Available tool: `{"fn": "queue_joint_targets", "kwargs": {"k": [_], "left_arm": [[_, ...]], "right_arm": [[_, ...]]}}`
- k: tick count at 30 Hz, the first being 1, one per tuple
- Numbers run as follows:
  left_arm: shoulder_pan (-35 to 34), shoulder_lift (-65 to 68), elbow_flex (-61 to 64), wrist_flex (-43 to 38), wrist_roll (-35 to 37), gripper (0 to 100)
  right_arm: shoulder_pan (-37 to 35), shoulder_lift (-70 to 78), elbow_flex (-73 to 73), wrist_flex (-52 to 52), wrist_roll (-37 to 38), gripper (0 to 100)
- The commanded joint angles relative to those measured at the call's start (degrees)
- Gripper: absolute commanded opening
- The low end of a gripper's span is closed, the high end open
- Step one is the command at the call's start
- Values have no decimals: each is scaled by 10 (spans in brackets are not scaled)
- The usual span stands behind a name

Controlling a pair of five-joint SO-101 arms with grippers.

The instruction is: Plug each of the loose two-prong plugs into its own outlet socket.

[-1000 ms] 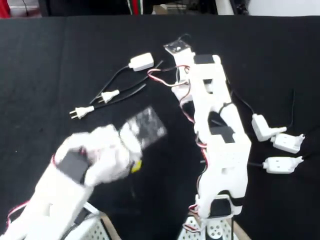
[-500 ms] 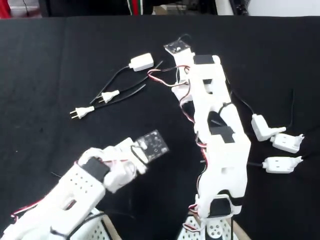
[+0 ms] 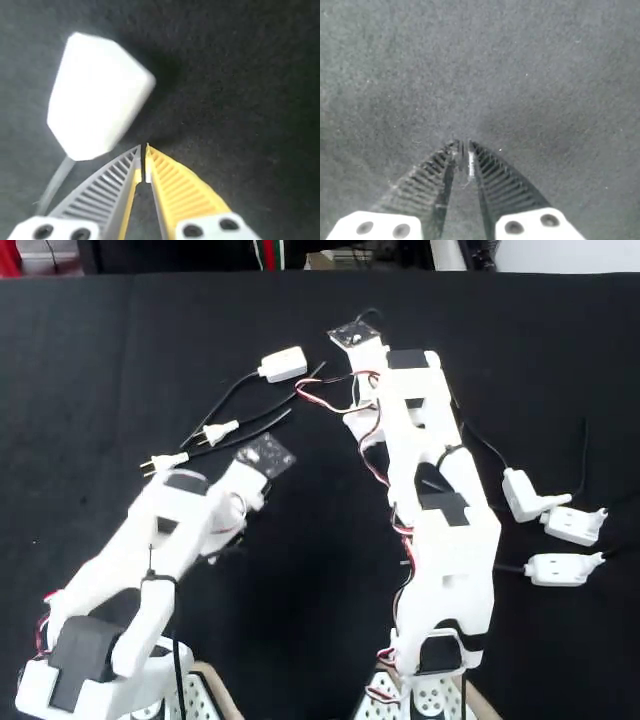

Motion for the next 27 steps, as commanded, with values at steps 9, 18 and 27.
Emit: {"fn": "queue_joint_targets", "kwargs": {"k": [9,18,27], "left_arm": [[-100,-443,-46,197,-4,30],[-332,-739,191,193,32,30],[-451,-893,376,158,39,30]], "right_arm": [[9,-2,-12,-3,1,13],[-43,-21,-13,-1,4,13],[-182,-54,-76,18,-1,25]]}}
